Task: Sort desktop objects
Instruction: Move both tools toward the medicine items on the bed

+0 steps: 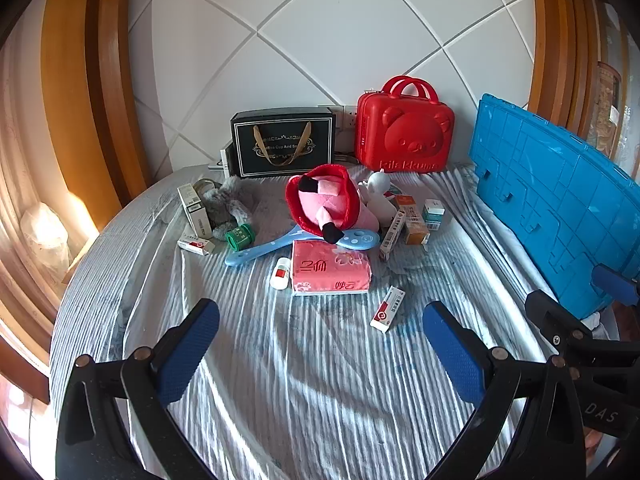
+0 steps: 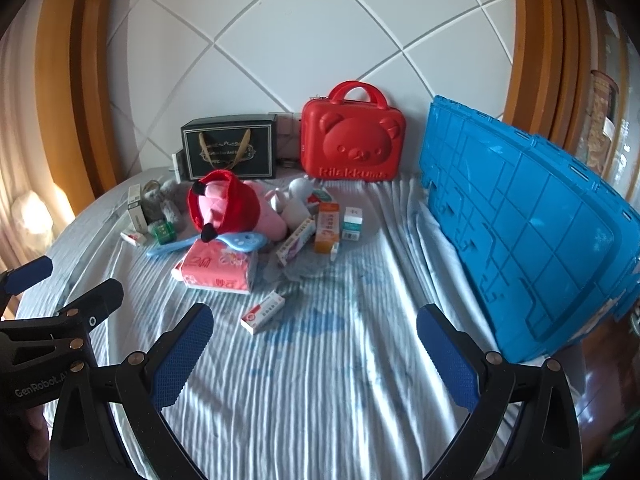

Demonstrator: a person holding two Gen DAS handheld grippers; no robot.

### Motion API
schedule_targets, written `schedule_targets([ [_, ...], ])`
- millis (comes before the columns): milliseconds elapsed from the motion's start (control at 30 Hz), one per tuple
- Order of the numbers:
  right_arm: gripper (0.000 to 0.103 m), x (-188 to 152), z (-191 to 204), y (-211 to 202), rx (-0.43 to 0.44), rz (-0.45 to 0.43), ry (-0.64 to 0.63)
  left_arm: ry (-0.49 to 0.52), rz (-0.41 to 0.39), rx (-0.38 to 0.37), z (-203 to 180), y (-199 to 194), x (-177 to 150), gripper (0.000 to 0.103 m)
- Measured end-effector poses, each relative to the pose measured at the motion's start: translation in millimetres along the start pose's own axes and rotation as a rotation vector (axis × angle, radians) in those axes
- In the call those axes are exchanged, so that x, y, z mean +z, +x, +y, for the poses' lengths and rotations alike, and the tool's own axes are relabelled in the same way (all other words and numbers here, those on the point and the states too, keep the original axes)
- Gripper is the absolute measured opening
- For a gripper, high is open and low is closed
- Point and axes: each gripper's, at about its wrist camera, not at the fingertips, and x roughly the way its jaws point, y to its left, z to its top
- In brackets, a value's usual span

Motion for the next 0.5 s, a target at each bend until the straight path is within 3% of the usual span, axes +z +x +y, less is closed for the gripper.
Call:
schedule_targets([
  [500,0.103,3,-6,13,0.009,0.024,0.002,0.005,0.024,-0.002,-5,11,2,0.103],
])
